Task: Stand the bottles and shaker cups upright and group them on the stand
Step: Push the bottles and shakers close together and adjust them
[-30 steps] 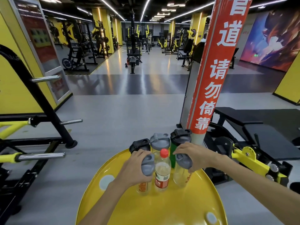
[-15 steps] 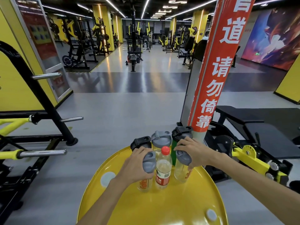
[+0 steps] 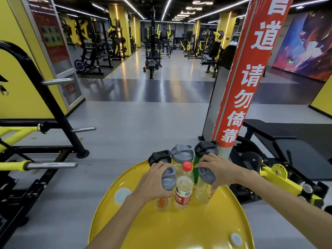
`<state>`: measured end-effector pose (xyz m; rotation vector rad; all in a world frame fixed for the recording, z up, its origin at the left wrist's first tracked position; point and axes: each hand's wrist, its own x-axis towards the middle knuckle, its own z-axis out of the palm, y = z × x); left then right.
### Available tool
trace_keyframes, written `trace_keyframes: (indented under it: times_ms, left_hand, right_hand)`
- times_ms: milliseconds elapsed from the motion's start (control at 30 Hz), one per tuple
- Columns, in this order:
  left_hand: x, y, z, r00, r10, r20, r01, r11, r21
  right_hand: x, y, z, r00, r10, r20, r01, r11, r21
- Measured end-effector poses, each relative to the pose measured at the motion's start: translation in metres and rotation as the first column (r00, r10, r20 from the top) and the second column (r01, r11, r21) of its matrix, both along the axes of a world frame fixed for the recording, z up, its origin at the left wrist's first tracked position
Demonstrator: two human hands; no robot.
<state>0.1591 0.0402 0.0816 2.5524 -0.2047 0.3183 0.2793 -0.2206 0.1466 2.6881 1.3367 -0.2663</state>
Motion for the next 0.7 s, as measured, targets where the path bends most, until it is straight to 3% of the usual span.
trace_keyframes:
  times_ms: [167,333,700]
  left_hand:
    - [0.000,0.000,0.000,1.000,0.001,-0.002,-0.001,1.000,0.001]
    - [0.001,0.001,-0.001,1.000,0.001,-0.006,-0.001,1.000,0.000]
    - [0.001,0.000,-0.001,1.000,0.006,-0.009,-0.006,1.000,0.010]
  right_hand:
    - [-0.013,0.019,0.017,0.987,-0.059,-0.152,0.090,0.975,0.202]
    - [-0.026,0.051,0.017,0.944,-0.006,-0.330,0.122,0.935,0.334]
    - [-0.020,0.065,-0.007,0.959,-0.060,-0.277,0.147,0.942,0.301]
